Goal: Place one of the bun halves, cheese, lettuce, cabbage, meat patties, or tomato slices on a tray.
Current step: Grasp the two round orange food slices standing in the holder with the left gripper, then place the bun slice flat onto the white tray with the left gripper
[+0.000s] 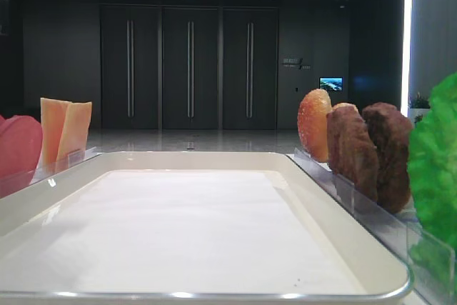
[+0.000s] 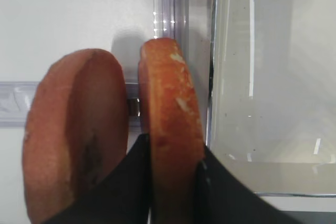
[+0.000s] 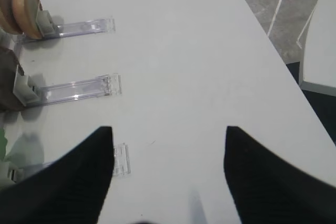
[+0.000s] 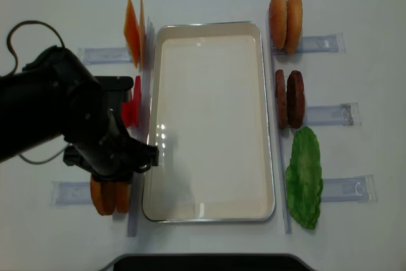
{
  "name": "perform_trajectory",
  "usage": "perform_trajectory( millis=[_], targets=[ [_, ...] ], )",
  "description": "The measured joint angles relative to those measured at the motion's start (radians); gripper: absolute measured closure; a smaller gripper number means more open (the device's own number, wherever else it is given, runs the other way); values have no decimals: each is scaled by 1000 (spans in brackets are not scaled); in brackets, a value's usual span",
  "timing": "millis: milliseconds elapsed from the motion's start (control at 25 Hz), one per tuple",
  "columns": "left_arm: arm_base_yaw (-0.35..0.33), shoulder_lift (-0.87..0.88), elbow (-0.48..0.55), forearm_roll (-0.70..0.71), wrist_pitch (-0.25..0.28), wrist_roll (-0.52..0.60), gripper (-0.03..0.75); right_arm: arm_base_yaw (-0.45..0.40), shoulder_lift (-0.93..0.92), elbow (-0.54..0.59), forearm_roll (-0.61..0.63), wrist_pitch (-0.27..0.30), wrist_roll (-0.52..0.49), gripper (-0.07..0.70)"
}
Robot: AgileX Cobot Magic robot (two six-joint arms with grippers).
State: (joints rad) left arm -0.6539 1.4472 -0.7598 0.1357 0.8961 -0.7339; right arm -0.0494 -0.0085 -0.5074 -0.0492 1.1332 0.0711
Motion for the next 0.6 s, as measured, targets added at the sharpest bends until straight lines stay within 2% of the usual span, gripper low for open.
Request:
perform_trajectory(
  millis=[200, 440, 600],
  targets=[
    [0, 0, -14, -29, 18, 24, 573, 0, 0, 0, 0, 0, 0, 197],
    [0, 4, -141, -74, 164, 66, 573, 0, 0, 0, 0, 0, 0, 197],
    [-1, 4, -270, -123, 226, 98, 574, 0, 0, 0, 0, 0, 0, 197]
  ],
)
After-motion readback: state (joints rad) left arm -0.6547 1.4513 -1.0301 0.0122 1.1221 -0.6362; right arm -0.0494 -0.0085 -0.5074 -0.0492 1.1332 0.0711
